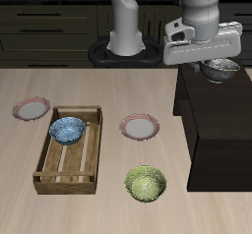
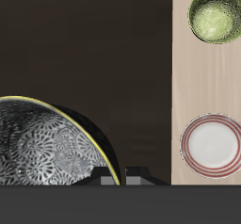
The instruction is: Place the black bowl onto the plate that is in the center of the table
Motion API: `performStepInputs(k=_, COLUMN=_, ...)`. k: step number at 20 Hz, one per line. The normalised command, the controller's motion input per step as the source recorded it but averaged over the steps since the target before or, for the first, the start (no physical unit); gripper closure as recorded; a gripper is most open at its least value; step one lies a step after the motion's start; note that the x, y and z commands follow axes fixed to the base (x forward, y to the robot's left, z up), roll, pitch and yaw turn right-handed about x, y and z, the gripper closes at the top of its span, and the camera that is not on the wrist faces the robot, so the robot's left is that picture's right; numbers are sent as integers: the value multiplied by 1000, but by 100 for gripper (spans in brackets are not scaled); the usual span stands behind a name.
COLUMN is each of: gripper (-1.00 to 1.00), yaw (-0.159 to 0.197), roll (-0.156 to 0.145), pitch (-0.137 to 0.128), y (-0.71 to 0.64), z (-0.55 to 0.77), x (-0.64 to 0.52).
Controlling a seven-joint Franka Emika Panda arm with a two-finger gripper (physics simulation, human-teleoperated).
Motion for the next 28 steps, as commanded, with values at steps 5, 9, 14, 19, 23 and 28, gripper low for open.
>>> performStepInputs(k=5, gripper=100, yaw=-24, roll=-3, pitch=-30, y=-330, z=143, x=-170)
performStepInputs(k=9, gripper=100, yaw=-2, roll=3, pitch=-19, y=-240, z=34, x=-133)
performStepInputs(k=14, gripper=100, yaw=28, roll=-30, pitch=-47, y=-546, z=90, x=-195)
performStepInputs(k=19, gripper=100, yaw=-16, roll=-36, pitch=-13, y=-631, z=31, x=-65)
performStepInputs(k=23, gripper=100, yaw=-50, roll=-27, pitch=-5, y=-510, z=29, x=-37)
performStepInputs(k=28, gripper=100, yaw=19, roll=-34, pitch=-17, y=-497, z=-59, x=-37)
